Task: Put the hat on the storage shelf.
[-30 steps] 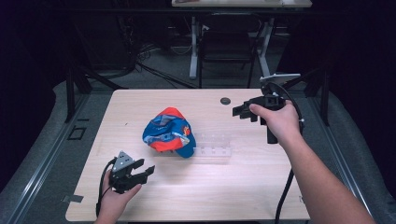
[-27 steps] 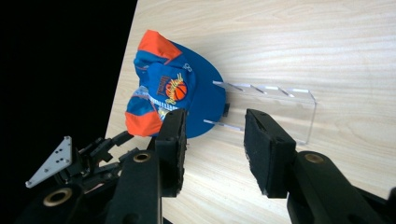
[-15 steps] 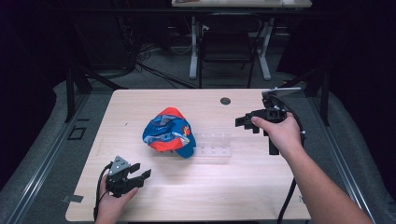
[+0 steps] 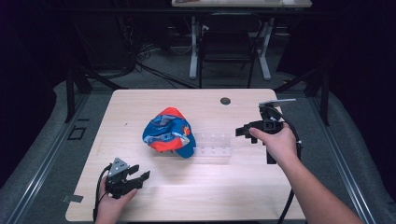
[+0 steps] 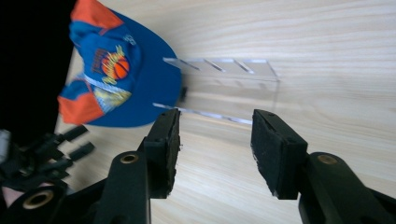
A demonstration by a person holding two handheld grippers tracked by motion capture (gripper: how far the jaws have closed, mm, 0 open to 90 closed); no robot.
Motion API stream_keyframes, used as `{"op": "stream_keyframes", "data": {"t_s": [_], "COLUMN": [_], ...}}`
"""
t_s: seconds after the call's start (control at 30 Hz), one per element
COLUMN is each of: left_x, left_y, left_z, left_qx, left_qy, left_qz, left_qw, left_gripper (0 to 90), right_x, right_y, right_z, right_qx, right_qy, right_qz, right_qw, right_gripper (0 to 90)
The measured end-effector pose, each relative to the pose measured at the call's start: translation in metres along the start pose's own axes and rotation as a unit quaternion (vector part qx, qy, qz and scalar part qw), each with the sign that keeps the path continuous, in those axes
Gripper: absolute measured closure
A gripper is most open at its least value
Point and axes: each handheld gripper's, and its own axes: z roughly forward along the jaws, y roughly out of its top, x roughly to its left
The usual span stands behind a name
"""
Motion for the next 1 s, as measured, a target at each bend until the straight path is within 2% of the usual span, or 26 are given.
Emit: {"op": "stream_keyframes", "data": {"t_s": [0.03, 0.1, 0.53, 0.67, 0.73, 0.77, 0.8, 0.83, 0.87, 0.93, 1.0], "left_x": [0.0, 0.0, -0.001, -0.001, -0.001, -0.001, -0.001, -0.002, -0.002, -0.002, -0.001], "left_y": [0.0, -0.001, -0.001, -0.001, -0.001, -0.001, -0.001, 0.0, 0.0, 0.0, -0.001], "left_z": [0.0, 0.0, -0.001, 0.0, 0.0, -0.001, -0.001, -0.001, -0.001, -0.001, 0.0], "left_qx": [0.001, -0.001, -0.002, -0.004, -0.004, -0.001, -0.001, 0.0, 0.0, 0.0, -0.005], "left_qy": [0.001, 0.003, 0.0, 0.0, 0.0, -0.001, 0.001, 0.0, 0.001, 0.001, 0.001], "left_qz": [-0.001, 0.001, 0.0, 0.0, 0.0, 0.001, 0.003, 0.003, 0.003, 0.003, 0.001], "left_qw": [1.0, 1.0, 1.0, 1.0, 1.0, 1.0, 1.0, 1.0, 1.0, 1.0, 1.0], "left_gripper": [45.0, 45.0, 44.8, 44.8, 44.8, 44.8, 44.8, 44.8, 44.8, 44.7, 44.6], "right_x": [0.0, 0.001, 0.014, 0.015, 0.013, 0.012, 0.013, 0.013, 0.012, 0.009, 0.005], "right_y": [-0.001, -0.003, -0.017, -0.026, -0.033, -0.036, -0.039, -0.042, -0.045, -0.05, -0.057], "right_z": [0.003, 0.006, 0.003, -0.001, 0.0, 0.001, 0.001, 0.002, 0.002, 0.003, 0.006], "right_qx": [0.009, 0.011, 0.012, 0.005, 0.008, 0.012, 0.014, 0.003, -0.004, -0.002, -0.015], "right_qy": [-0.012, -0.025, -0.029, -0.02, -0.015, -0.022, -0.038, -0.046, -0.04, -0.022, -0.021], "right_qz": [-0.005, -0.013, -0.046, -0.056, -0.052, -0.057, -0.073, -0.087, -0.091, -0.081, -0.091], "right_qw": [0.9999, 0.9995, 0.9984, 0.9982, 0.9985, 0.9981, 0.9965, 0.9951, 0.995, 0.9964, 0.9955], "right_gripper": [51.5, 51.6, 51.7, 51.3, 51.6, 52.2, 52.3, 51.9, 51.7, 51.8, 50.6]}}
